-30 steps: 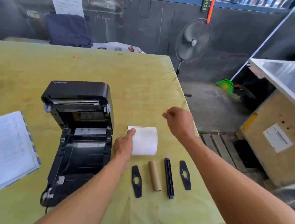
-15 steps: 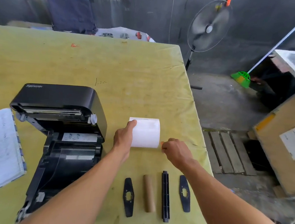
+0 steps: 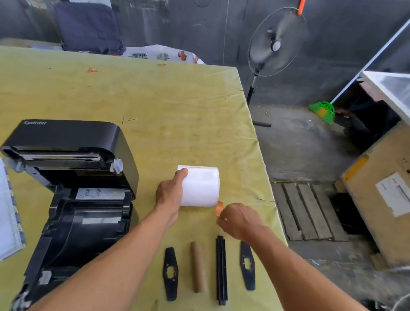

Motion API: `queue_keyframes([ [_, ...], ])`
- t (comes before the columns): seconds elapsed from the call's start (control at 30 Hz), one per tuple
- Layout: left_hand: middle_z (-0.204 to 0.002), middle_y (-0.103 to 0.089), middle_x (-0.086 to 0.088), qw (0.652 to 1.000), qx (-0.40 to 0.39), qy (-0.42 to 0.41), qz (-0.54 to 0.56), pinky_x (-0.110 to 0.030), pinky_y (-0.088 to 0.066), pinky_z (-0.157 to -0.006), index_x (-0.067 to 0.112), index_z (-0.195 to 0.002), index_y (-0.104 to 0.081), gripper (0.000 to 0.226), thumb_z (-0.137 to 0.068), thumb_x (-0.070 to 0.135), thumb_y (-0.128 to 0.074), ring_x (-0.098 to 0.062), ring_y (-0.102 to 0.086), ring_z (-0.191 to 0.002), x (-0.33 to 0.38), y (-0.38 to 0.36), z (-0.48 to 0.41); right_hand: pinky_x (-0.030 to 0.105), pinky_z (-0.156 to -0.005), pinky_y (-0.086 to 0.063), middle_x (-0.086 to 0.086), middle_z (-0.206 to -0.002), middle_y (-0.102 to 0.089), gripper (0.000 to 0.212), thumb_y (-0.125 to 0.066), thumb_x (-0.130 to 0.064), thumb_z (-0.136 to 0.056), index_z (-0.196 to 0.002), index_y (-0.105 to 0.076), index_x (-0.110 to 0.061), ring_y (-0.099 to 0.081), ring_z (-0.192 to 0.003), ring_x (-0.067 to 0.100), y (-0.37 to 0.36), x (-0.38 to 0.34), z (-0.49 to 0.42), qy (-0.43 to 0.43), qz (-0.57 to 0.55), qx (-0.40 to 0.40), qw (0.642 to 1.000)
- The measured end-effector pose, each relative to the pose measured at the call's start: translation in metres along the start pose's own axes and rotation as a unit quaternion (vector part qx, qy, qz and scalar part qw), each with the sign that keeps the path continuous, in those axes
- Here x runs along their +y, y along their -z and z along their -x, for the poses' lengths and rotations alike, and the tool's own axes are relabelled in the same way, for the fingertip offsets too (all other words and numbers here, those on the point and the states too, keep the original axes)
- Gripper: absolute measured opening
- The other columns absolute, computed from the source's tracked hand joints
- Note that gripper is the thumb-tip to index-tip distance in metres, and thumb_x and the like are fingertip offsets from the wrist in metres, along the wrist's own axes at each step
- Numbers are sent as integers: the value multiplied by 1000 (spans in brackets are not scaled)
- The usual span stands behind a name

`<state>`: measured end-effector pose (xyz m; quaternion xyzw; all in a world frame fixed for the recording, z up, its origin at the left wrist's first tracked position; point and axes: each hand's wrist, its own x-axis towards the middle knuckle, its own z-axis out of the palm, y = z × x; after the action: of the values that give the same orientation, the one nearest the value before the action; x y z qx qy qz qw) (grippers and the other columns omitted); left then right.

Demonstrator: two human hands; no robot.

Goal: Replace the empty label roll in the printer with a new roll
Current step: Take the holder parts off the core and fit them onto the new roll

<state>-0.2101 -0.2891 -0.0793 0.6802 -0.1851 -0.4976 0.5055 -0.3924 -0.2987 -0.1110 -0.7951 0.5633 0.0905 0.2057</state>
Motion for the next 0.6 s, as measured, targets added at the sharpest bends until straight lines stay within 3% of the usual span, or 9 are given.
queue_keyframes([
  [0.07,-90,-61,-7,1000,-13,-6,1,-33,-40,-66,12,-81,-60,37,-80,48,-64,-24,-57,-77,2,8,9,29,-63,-47,5,-85,-68,27,-56,-31,-90,-93,-75,-12,-60,-73,24,11,-8,3,-56,-157,20,986],
  [0.1,-92,-63,-8,1000,-21,-9,5,-34,-41,-68,11,-83,-62,43,-73,53,-64,-26,-58,-80,4,13,15,29,-62,-46,5,-81,-67,25,-55,-27,-90,-92,-74,-11,-58,-71,23,16,-14,8,-77,-283,48,955],
  [0.17,-97,-65,-11,999,-30,-9,9,-36,-41,-72,11,-84,-65,52,-64,58,-63,-30,-60,-86,4,22,22,30,-64,-48,5,-89,-68,24,-52,-21,-93,-101,-72,-11,-60,-76,20,25,-29,24,-94,-507,74,854],
  [0.23,-99,-66,-13,999,-36,-5,21,-36,-43,-72,11,-85,-64,53,-61,58,-64,-30,-61,-87,5,31,31,32,-71,-49,3,-103,-67,28,-50,-24,-96,-113,-69,-13,-61,-88,19,29,-41,41,-84,-604,45,791],
  [0.33,-105,-67,-17,998,-49,-2,44,-39,-49,-76,11,-91,-63,61,-56,61,-67,-34,-66,-92,4,44,47,37,-82,-48,-2,-116,-65,37,-59,-39,-94,-124,-64,-18,-59,-106,19,26,-57,64,-51,-604,31,794],
  [0.43,-102,-68,-15,997,-60,-15,42,-38,-49,-75,11,-89,-61,49,-75,58,-68,-33,-66,-88,3,57,66,38,-88,-49,2,-116,-67,42,-65,-43,-90,-120,-63,-14,-61,-109,21,20,-73,84,-39,-560,78,824],
  [0.6,-94,-70,-9,994,-102,-25,36,-35,-47,-74,15,-92,-66,40,-84,54,-65,-27,-64,-84,0,83,93,37,-77,-55,7,-116,-68,45,-63,-43,-92,-119,-62,-7,-67,-100,24,16,-86,105,-69,-626,64,774],
])
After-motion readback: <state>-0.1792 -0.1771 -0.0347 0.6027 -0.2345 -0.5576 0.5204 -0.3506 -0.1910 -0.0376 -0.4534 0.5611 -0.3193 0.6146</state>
